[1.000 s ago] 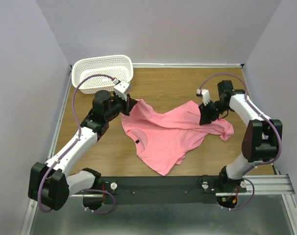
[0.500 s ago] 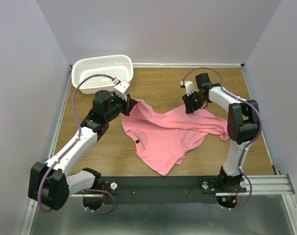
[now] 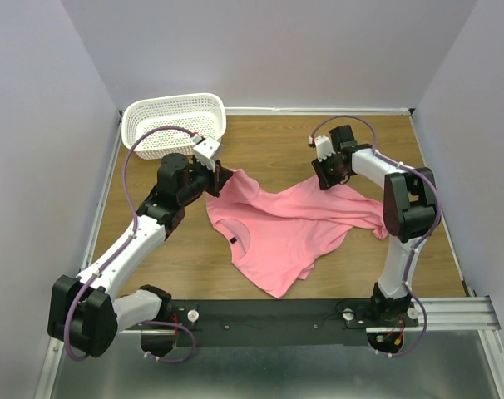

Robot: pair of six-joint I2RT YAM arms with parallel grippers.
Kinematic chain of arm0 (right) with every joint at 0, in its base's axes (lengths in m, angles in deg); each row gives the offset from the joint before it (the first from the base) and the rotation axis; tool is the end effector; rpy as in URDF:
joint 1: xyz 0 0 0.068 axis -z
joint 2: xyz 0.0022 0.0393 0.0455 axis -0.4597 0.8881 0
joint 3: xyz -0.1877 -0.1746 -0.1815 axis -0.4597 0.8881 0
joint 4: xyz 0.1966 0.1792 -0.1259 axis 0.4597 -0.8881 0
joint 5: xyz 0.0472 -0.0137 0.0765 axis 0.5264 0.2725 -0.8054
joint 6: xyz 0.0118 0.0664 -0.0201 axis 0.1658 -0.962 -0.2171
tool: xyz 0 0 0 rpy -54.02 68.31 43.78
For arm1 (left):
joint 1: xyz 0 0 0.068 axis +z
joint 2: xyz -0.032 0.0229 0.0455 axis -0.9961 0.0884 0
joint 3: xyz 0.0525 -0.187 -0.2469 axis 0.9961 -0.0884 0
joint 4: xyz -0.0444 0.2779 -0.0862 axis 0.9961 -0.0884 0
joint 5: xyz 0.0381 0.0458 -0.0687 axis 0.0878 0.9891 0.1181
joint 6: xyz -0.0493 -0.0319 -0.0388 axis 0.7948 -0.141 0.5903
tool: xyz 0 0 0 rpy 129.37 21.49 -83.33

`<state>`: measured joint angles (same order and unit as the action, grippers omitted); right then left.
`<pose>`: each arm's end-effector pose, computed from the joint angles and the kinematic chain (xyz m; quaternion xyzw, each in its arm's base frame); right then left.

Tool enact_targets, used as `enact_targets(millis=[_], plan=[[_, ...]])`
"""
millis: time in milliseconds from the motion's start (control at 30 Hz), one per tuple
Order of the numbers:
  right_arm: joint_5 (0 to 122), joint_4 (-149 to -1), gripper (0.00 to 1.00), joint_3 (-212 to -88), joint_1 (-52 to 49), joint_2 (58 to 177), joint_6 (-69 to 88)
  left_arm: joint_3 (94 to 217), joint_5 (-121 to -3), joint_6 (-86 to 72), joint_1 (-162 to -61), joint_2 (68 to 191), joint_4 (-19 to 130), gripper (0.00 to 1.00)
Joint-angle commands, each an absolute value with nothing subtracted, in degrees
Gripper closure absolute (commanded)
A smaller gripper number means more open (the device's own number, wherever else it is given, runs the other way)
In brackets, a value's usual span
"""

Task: Fold and stack the t-shirts
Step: Flatten the tshirt out

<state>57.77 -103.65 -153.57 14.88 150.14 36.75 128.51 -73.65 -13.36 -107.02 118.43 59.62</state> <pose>0.4521 0.1111 0.1663 -0.2931 0.9247 0.0759 0.2307 0.2683 -0.1304 0.3238 0.2204 0.7491 -0.2772 0.5598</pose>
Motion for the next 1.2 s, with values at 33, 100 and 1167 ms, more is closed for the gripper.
enact_targets(millis=[33, 100, 1167], plan=[[56.39, -102.32, 0.61, -152.22, 14.27, 149.53, 34.85, 128.74, -74.10, -14.18, -106.73, 117.38, 59.38, 1.00], [55.42, -102.41, 0.58, -152.13, 14.36, 148.65, 34.23, 128.83, -74.01, -14.18, -106.73, 117.38, 59.38, 1.00], [67.19, -103.11, 0.99, -157.67, 18.22, 134.59, 33.52, 126.55, -73.04, -15.23, -106.64, 109.65, 63.68, 1.00]])
